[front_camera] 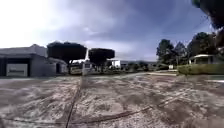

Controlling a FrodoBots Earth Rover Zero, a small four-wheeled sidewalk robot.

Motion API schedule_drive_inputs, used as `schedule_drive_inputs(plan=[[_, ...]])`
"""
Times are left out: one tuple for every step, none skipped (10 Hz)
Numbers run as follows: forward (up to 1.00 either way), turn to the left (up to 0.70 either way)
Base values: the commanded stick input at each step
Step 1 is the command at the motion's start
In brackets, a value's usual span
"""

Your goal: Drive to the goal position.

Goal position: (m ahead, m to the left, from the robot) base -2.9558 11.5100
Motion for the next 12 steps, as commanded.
schedule_drive_inputs(plan=[[0.00, 0.70], [0.00, 0.70], [0.00, 0.70], [0.00, 0.70], [0.00, 0.70], [0.00, 0.70], [0.00, 0.70], [0.00, 0.70], [0.00, 0.70], [0.00, 0.70], [0.00, 0.70], [0.00, 0.70]])
